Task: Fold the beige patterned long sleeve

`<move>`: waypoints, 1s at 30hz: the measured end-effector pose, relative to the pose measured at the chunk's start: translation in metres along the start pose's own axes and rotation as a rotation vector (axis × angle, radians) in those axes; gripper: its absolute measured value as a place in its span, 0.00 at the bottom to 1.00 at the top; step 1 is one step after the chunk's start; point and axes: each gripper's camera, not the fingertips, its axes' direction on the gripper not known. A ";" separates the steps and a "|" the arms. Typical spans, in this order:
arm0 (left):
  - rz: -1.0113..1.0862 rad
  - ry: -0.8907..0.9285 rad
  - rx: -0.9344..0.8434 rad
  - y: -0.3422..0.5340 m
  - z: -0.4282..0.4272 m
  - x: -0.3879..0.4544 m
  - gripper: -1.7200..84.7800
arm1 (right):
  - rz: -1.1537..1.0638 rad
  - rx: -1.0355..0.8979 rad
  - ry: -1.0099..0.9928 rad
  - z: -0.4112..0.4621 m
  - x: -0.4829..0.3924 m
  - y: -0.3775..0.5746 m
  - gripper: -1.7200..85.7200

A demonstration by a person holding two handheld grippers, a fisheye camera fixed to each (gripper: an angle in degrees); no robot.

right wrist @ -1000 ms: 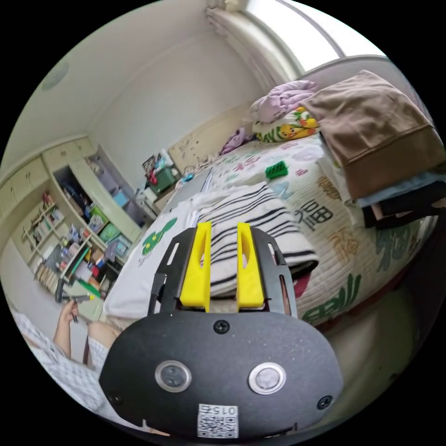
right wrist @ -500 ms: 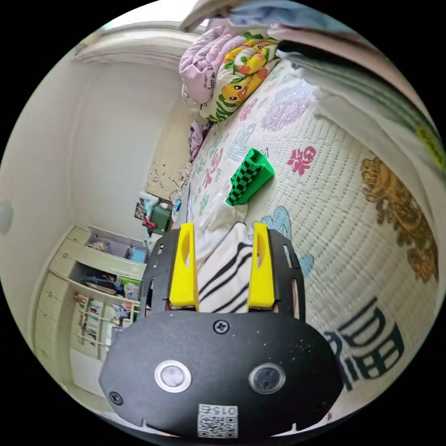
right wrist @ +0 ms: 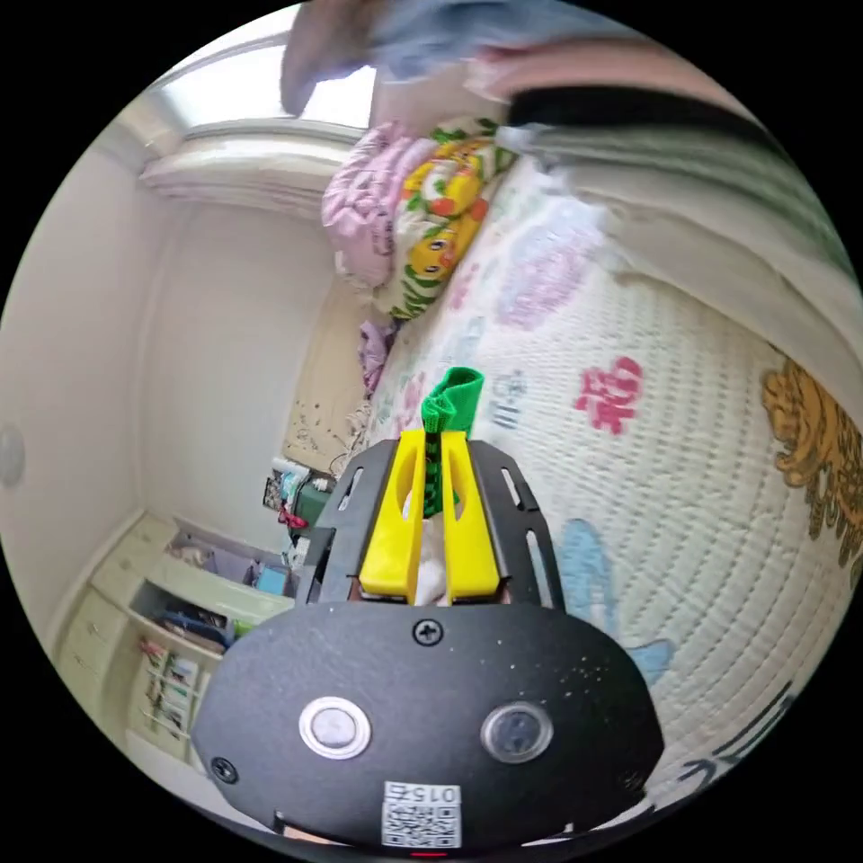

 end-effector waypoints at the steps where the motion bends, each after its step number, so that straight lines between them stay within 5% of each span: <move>1: -0.014 0.038 0.001 0.003 -0.006 -0.013 0.12 | -0.094 -0.032 -0.068 0.004 -0.033 0.012 0.06; 6: -0.127 0.193 0.185 0.022 -0.077 -0.088 0.15 | -0.526 -0.241 -0.352 0.005 -0.187 0.125 0.05; 11: -0.355 0.376 0.458 0.077 -0.175 -0.231 0.18 | -0.960 -0.489 -0.270 0.010 -0.281 0.320 0.05; 15: -0.504 0.487 0.494 0.131 -0.197 -0.330 0.21 | -1.195 -0.786 -0.194 0.040 -0.301 0.456 0.05; 22: -0.715 0.668 0.565 0.218 -0.170 -0.445 0.21 | -1.321 -0.888 -0.153 0.047 -0.303 0.526 0.06; 30: -0.671 0.740 0.536 0.201 -0.155 -0.479 0.21 | -1.379 -0.963 -0.209 0.066 -0.310 0.553 0.07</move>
